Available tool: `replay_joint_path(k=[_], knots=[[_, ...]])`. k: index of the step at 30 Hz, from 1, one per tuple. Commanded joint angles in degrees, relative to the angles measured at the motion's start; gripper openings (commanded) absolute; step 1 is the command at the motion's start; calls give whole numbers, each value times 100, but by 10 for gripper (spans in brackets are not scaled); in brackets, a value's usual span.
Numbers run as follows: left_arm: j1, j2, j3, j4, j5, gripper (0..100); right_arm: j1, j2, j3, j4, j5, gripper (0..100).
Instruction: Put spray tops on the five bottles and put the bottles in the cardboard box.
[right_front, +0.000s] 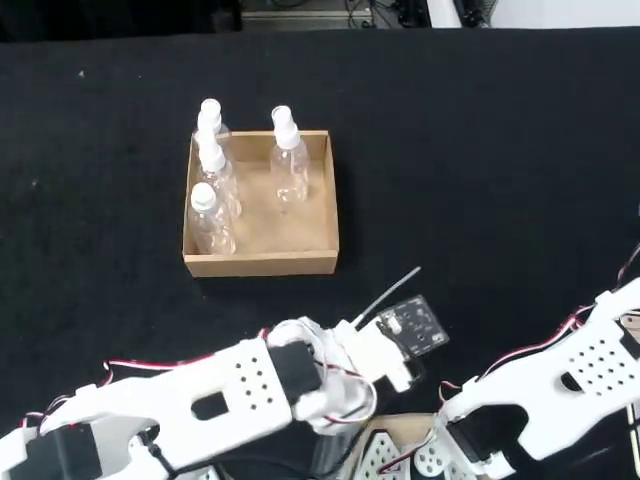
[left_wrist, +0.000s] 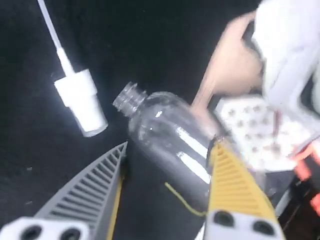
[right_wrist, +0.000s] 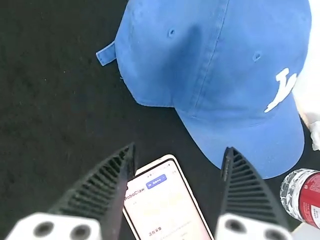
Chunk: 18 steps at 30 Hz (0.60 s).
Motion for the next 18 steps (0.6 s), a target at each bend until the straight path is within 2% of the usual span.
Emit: replay_joint_path(k=[1, 3, 10, 18], knots=[[259, 0, -22, -290, 1160, 237, 97, -22, -558, 141, 0, 240], [365, 9, 13, -273, 1354, 237, 97, 22, -655, 185, 0, 240], [400, 9, 804, -308, 1345, 237, 105, 22, -690, 185, 0, 240], [295, -62, 1174, -264, 1327, 236, 105, 22, -690, 185, 0, 240]])
